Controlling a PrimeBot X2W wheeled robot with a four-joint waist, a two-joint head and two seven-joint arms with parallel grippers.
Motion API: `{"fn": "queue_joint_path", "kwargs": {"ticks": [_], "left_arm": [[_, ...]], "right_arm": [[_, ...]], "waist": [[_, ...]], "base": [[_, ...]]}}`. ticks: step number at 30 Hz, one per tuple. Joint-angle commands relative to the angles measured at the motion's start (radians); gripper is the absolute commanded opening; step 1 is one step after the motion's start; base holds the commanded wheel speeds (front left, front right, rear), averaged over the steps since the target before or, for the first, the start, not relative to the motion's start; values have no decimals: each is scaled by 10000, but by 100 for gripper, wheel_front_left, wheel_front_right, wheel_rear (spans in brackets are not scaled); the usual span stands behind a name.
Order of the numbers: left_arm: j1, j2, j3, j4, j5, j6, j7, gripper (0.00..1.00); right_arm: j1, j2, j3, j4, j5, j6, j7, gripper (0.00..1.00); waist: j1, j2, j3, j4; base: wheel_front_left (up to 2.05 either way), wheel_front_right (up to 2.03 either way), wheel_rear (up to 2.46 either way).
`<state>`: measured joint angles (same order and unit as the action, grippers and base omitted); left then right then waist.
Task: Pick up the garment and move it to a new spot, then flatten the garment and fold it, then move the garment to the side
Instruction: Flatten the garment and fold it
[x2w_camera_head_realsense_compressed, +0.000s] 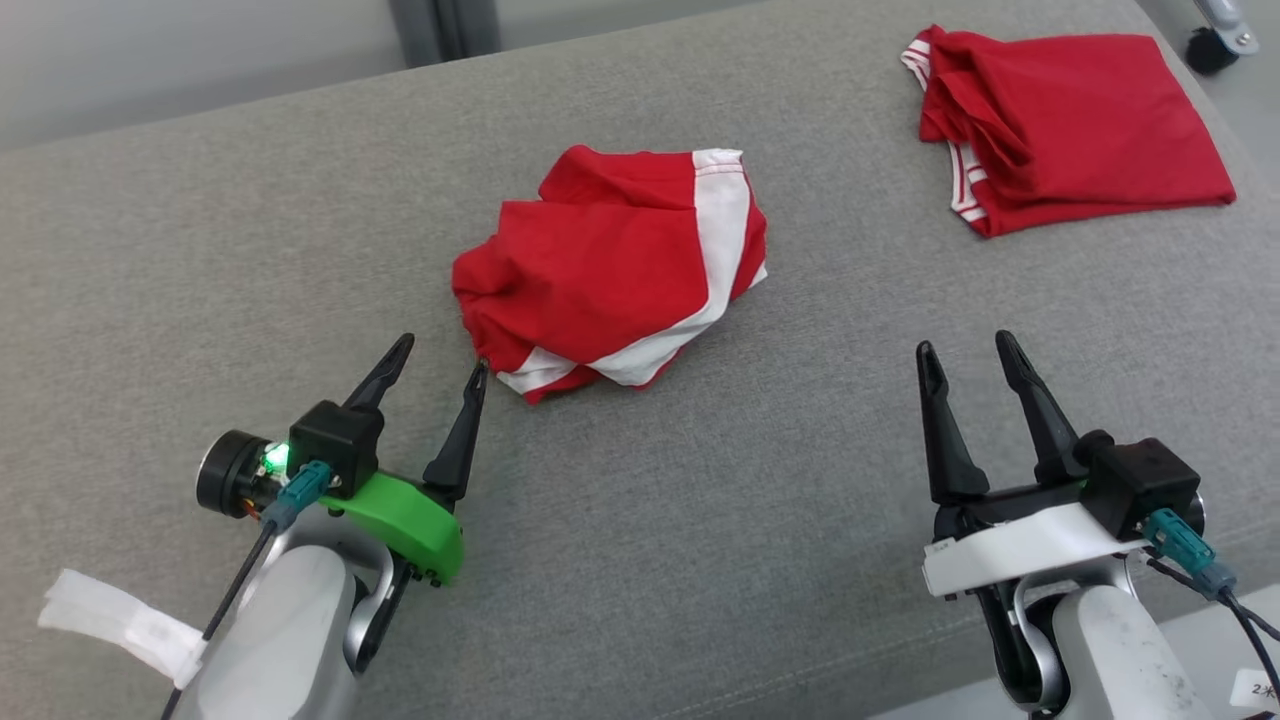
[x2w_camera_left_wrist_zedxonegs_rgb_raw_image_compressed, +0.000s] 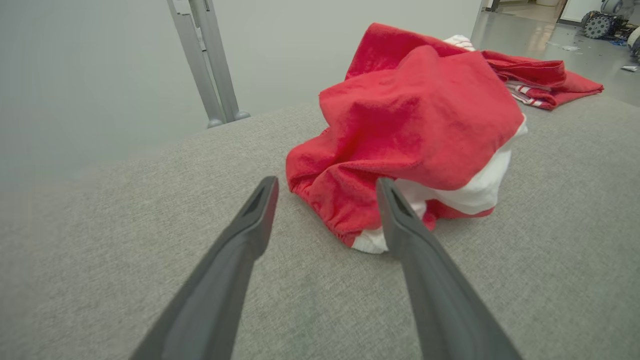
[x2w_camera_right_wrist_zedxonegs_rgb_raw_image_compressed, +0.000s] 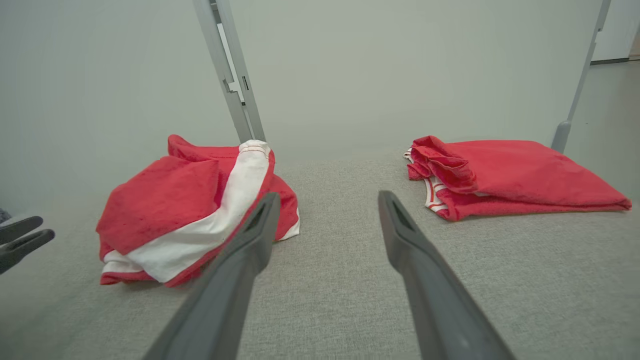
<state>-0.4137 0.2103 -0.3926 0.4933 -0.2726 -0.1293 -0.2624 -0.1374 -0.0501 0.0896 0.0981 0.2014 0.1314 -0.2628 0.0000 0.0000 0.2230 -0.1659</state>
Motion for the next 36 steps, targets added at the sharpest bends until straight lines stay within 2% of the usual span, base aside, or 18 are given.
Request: {"fn": "queue_joint_path", "kwargs": {"ticks": [1, 11, 12, 13, 14, 21, 29, 36], "left_arm": [[-256, 156, -153, 221, -111, -26, -28, 100], [-959, 99, -1026, 1448, -674, -17, -28, 100], [-1033, 73, -1093, 1650, -760, -17, -27, 71], [-1065, 68, -1189, 1885, -781, -17, -14, 5], [-1145, 37, -1300, 2043, -818, -17, -5, 0], [-1259, 39, -816, 1524, -1152, -16, -14, 0], [-182, 267, -12, -107, -854, -10, -14, 0], [1276, 451, 215, -852, -646, 53, -16, 0]], "right_arm": [[-172, -9, 3, -67, 111, -17, -27, 100], [-238, -7, -48, -185, 117, -17, -26, 100], [-238, -7, -49, -182, 106, -17, -27, 100], [-247, -7, -47, -179, 94, -17, -26, 100], [-268, -7, -41, -181, 75, -17, -27, 100], [-76, -7, -256, -203, -30, -17, -26, 100], [273, -9, -303, 66, -86, -17, -26, 100], [372, -11, -166, 280, -91, -17, -26, 100]], "waist": [[0, 0, 641, -658], [0, 0, 868, -1048], [0, 0, 864, -1053], [0, 0, 856, -1057], [0, 0, 846, -1058], [0, 0, 556, -700], [0, 0, -351, 452], [0, 0, -915, 1440]], "base": [[0, 0, 0], [0, 0, 0], [0, 0, 0], [0, 0, 0], [0, 0, 0], [0, 0, 0], [0, 0, 0], [0, 0, 0]]}}
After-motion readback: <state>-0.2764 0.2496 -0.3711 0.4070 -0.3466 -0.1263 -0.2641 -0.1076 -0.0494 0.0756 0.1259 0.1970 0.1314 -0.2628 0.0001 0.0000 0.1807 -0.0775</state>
